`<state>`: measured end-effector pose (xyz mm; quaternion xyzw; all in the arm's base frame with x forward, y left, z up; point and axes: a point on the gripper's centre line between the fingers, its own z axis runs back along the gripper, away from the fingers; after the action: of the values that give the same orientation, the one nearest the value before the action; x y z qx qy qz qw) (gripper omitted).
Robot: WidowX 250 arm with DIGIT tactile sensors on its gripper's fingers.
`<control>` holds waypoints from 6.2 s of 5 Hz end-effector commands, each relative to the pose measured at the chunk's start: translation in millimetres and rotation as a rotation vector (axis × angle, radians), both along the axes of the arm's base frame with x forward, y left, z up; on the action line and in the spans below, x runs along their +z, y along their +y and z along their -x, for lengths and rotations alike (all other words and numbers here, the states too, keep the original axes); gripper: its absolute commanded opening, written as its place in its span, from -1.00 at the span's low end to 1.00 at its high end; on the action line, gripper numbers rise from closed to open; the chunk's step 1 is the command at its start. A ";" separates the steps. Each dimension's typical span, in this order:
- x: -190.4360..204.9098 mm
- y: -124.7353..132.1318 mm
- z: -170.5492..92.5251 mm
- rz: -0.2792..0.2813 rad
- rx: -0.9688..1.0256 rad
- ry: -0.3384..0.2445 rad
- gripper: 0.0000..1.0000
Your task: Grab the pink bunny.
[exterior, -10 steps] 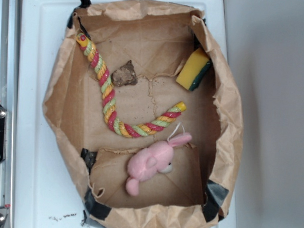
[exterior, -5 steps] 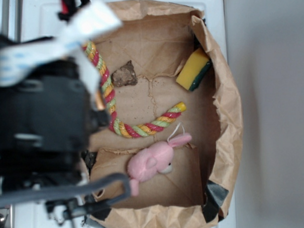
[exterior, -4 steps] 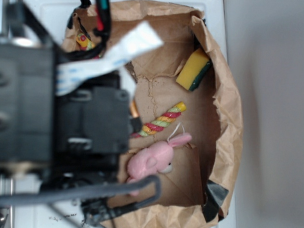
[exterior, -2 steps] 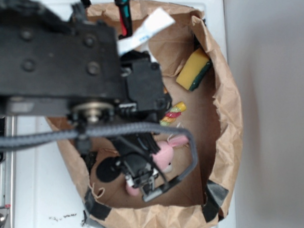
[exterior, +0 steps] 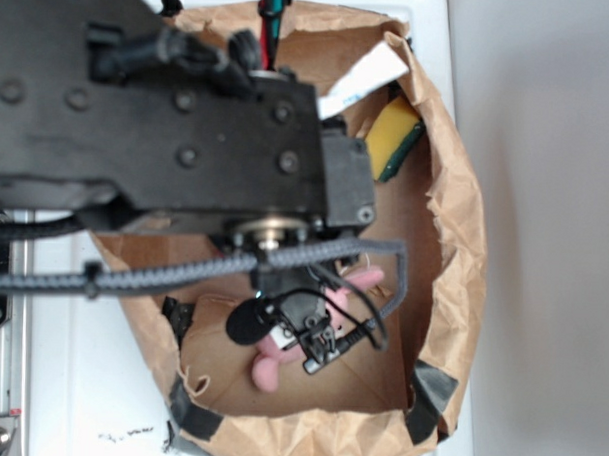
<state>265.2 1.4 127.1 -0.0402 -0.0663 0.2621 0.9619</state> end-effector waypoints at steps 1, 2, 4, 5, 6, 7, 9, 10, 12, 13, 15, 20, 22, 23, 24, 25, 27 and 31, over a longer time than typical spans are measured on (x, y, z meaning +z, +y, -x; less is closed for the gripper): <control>19.5 0.1 -10.5 0.001 -0.011 -0.072 1.00; -2.7 -8.9 -11.8 0.050 0.126 -0.249 1.00; -23.2 -21.6 -24.0 0.109 0.170 -0.226 1.00; -29.0 -23.2 -33.0 0.087 0.169 -0.201 1.00; -39.5 -22.9 -22.9 0.083 0.191 -0.146 1.00; -38.6 -26.7 -17.7 0.103 0.173 -0.131 1.00; -35.8 -38.2 -18.3 0.137 0.166 -0.133 1.00; -28.2 -45.3 -33.6 0.172 0.166 -0.147 1.00; -13.4 -51.8 -45.1 0.209 0.162 -0.191 1.00; -10.0 -47.6 -50.9 0.212 0.165 -0.200 1.00; -28.6 -30.7 -62.6 0.123 0.168 -0.167 1.00; -3.5 -5.9 -6.7 0.106 0.021 -0.178 1.00; 1.2 -18.8 -6.2 0.116 0.021 -0.151 1.00; 1.2 -18.8 -6.2 0.116 0.021 -0.151 1.00; 1.2 -18.8 -6.2 0.116 0.021 -0.151 1.00; -16.6 -24.7 -8.9 0.011 0.067 -0.264 1.00; -52.3 -35.7 -12.8 0.028 0.077 -0.266 1.00; -30.2 -33.7 -34.7 0.118 0.132 -0.260 1.00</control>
<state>288.4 -37.9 71.0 -0.1075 -0.1362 0.3272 0.9289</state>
